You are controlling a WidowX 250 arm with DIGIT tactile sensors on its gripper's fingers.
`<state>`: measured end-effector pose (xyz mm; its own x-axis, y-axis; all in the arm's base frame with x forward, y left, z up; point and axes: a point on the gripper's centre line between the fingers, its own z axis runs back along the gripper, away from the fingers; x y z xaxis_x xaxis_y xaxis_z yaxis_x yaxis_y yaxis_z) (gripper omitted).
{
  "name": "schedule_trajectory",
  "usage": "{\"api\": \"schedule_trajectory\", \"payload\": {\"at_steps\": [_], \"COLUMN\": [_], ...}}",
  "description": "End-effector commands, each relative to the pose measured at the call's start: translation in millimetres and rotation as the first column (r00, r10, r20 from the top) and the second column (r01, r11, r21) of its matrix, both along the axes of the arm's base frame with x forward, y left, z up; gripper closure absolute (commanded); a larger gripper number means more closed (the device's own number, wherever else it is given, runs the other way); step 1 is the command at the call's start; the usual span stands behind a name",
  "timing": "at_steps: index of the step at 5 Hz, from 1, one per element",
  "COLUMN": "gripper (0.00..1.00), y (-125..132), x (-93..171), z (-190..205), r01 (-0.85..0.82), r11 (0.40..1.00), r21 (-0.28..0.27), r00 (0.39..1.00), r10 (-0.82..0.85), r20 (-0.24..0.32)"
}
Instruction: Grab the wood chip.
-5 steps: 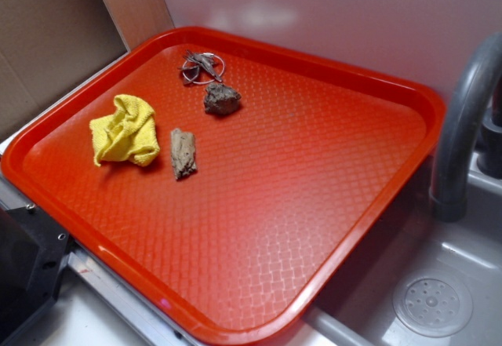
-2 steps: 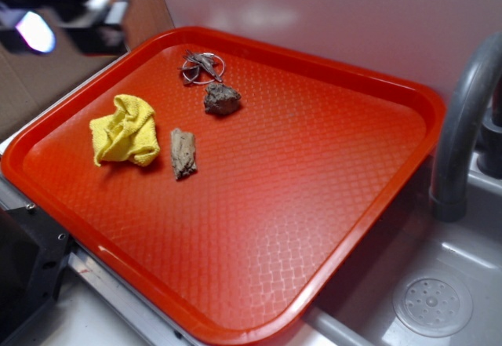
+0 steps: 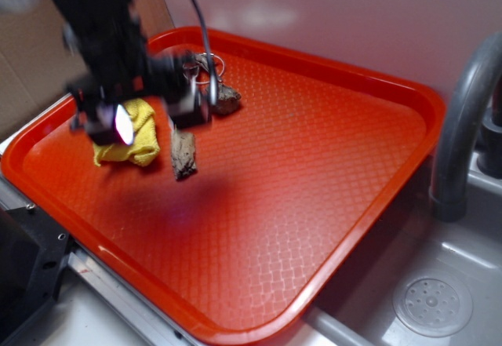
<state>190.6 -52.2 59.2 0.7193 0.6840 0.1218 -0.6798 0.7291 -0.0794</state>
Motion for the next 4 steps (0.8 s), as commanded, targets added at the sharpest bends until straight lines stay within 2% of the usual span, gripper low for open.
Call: {"api": "schedule_trajectory", "payload": {"at_steps": [1, 2, 3, 4], "gripper": [0.0, 0.0, 0.64, 1.0], "y": [2, 5, 15, 24], "x": [13, 19, 26, 23], "z": [-25, -39, -46, -50], "r01": [-0.001, 0.035, 0.001, -0.037], "r11": [1.0, 0.999, 1.0, 0.999], "r21": [-0.012, -0.035, 0.013, 0.038], "r00": [1.0, 0.999, 0.998, 0.996], "r10": [0.001, -0.036, 0.0, 0.04], "r20": [-0.01, -0.032, -0.06, -0.077]}}
